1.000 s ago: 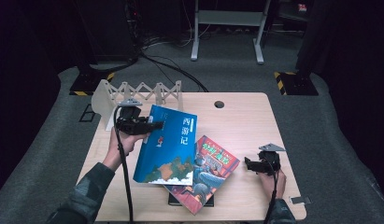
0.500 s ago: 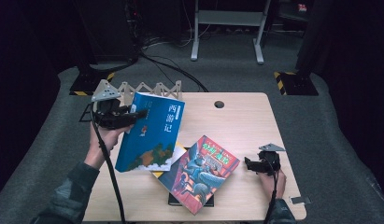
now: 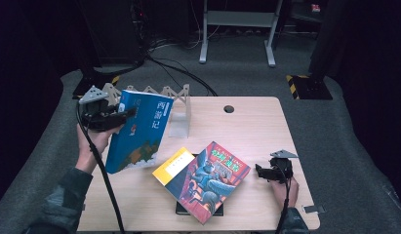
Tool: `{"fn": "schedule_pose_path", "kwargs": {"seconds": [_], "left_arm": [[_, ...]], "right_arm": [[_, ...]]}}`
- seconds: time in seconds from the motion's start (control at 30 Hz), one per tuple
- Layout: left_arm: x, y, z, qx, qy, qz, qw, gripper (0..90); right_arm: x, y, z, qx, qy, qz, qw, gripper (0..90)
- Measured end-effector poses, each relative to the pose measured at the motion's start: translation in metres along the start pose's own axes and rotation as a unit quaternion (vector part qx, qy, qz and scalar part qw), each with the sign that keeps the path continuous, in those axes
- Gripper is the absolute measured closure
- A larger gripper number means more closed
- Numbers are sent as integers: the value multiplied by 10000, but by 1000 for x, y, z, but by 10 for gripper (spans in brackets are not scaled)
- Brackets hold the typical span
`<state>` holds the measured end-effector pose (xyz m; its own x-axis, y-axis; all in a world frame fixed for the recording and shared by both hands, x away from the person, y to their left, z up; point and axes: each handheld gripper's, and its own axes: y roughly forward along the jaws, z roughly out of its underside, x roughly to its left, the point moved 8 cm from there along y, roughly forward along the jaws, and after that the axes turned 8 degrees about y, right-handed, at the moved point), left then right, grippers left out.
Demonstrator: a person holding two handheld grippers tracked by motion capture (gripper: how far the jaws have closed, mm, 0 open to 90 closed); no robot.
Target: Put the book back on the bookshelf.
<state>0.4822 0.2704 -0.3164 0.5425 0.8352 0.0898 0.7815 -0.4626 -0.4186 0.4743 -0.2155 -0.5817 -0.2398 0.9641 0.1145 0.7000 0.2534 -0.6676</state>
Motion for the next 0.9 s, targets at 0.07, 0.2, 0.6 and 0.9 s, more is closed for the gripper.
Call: {"fn": "schedule_pose_path", "kwargs": {"seconds": [0.07,0.2,0.6,0.9], "left_arm": [[5,-1,0,-18,-15,-104,9999,617],[19,-4,1,-91,-100,-367,9992,617],[53,-14,-3,-350,-300,-974,9942,617],[75,-11,-7,-412,-440,-1318,9894,617]], "right_arm": [[0,0,0,-2,0,1,10000,137],[0,0,0,-1,-1,1,10000,137],[0,0,0,-2,3,6,10000,139],[0,0,0,-4,9,12,10000,140]]}}
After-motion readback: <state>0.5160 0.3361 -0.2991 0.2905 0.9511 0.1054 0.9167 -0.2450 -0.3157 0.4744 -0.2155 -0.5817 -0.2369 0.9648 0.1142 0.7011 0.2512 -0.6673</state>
